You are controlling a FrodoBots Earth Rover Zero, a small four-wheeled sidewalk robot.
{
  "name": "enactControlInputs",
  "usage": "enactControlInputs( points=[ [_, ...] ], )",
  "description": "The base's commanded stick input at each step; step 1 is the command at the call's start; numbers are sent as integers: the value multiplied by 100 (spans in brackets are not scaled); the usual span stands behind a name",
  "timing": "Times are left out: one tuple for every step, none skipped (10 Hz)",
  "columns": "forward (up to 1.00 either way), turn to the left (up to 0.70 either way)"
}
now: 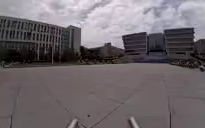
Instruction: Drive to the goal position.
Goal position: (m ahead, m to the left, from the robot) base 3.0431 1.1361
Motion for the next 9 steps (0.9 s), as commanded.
enactControlInputs(
  points=[
    [70,4],
    [70,4],
    [70,4],
    [70,4],
    [70,4],
    [70,4],
    [70,5],
    [70,5],
    [70,5]
  ],
)
